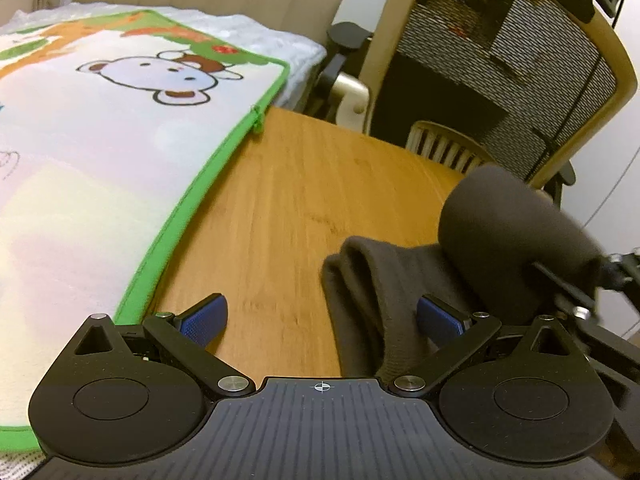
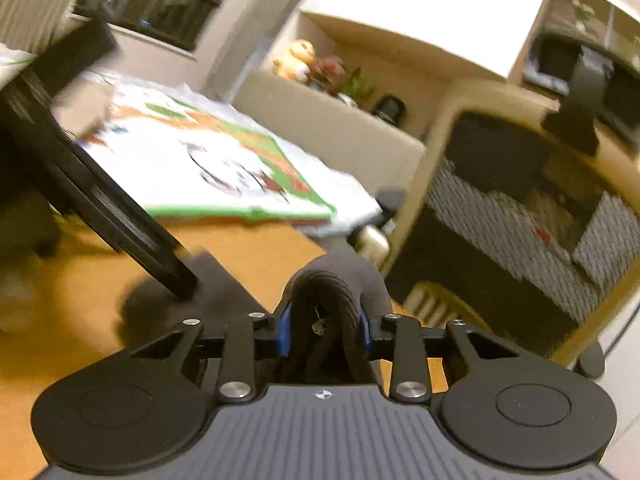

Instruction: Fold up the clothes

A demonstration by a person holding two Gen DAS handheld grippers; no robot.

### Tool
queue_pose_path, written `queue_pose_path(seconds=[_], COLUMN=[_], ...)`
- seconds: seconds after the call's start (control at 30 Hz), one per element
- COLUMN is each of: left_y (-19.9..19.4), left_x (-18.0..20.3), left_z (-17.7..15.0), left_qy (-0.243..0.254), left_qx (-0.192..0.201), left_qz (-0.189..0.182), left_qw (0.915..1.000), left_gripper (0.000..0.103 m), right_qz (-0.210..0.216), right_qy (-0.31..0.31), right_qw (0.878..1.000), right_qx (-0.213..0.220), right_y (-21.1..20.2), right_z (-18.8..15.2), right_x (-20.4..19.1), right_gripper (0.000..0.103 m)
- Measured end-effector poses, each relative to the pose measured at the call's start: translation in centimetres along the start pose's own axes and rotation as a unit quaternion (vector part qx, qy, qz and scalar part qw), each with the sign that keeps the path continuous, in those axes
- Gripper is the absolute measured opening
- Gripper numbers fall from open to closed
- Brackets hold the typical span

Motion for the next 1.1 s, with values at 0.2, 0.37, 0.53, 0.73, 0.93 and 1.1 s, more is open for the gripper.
queue_pose_path(seconds=[0.2,0.37,0.53,0.73,0.93,1.1], left_y=[-3.4,-3.8,-2.0,-1.4,-1.3,-0.6], left_x=[-1.8,1.1,1.3,0.1,0.0,1.0], left_z=[3.3,3.6,2.1,1.7,1.3,1.2], left_qy=[-0.029,0.014,0.046,0.044,0.022,0.027], left_qx=[0.064,0.059,0.045,0.043,0.032,0.022], left_qz=[0.029,-0.009,0.000,-0.006,-0.025,-0.027], left_qw=[0.9971,0.9981,0.9980,0.9981,0.9989,0.9990], left_gripper=[0.103,0.103,0.103,0.103,0.103,0.103], right_qz=[0.068,0.064,0.100,0.073,0.074,0.125], right_qy=[-0.118,-0.116,-0.041,0.203,0.451,0.460], right_qw=[0.991,0.991,0.994,0.976,0.885,0.874], right_qx=[0.014,0.013,0.025,0.002,-0.085,-0.093], right_y=[0.0,0.5,-1.5,-2.7,1.0,2.6], right_z=[0.6,1.0,1.1,-1.0,-6.4,-7.6], right_x=[-7.6,-9.4,-7.2,1.0,3.9,1.9], right_gripper=[0.035,0.045,0.087,0.103,0.098,0.062])
Point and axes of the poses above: each gripper's, at about its wrist camera, not at the fingertips, and y roughly the way its jaws point, x to its right, z to its top, the point moved 6 cm from there along y, roughly the way its jaws point, and after that the axes turned 14 degrees about x, right-handed, at the moved point
